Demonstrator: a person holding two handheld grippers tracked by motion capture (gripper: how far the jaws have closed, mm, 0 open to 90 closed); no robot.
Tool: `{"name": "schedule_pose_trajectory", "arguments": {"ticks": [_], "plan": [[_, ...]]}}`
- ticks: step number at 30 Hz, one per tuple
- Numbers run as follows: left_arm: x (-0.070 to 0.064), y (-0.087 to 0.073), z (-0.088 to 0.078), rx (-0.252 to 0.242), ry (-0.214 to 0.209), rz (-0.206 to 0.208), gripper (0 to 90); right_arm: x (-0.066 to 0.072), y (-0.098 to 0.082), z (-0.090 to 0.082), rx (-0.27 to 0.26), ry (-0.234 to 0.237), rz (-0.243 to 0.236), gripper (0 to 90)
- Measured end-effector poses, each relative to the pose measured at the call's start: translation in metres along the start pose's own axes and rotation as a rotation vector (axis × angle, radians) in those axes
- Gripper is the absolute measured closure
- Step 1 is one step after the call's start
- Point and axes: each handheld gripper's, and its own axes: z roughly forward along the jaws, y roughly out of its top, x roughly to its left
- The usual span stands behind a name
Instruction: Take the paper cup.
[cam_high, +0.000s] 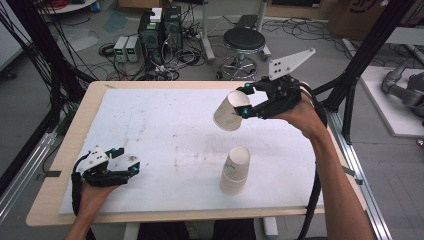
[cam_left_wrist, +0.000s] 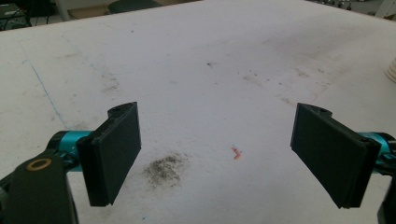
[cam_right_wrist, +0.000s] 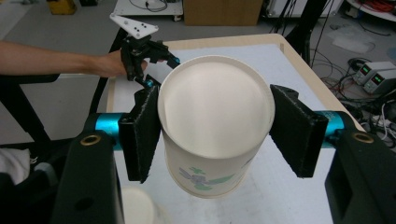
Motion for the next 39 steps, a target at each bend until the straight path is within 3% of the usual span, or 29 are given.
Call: {"name": "schedule_pose_trajectory", "arguments": {"ticks": [7,21,24,27,29,31,39], "plan": [[0.001,0.0,0.0,-0.005,-0.003,-0.007,16.1,-0.02,-0.003,0.023,-0.015,0.013,0.006,37.4],[0.002,0.0,-0.001,-0.008,-0.015,-0.015,16.1,-0.034,-0.009,0.032,-0.033,0.026,0.02,37.5],[0.002,0.0,-0.001,-0.01,-0.016,-0.015,16.1,-0.036,-0.016,0.036,-0.058,0.043,0.033,37.5],[0.003,0.0,-0.001,-0.007,-0.017,-0.017,16.1,-0.041,-0.026,0.044,-0.036,0.06,0.055,37.5],[0.003,0.0,-0.001,-0.005,-0.017,-0.015,16.1,-0.041,-0.029,0.048,-0.073,0.052,0.039,37.5],[0.003,0.0,-0.001,-0.004,-0.016,-0.02,16.1,-0.041,-0.032,0.052,-0.091,0.066,0.06,37.5],[0.002,0.0,-0.001,-0.013,-0.018,-0.016,16.1,-0.043,-0.056,0.076,-0.079,0.091,0.105,37.5]]}}
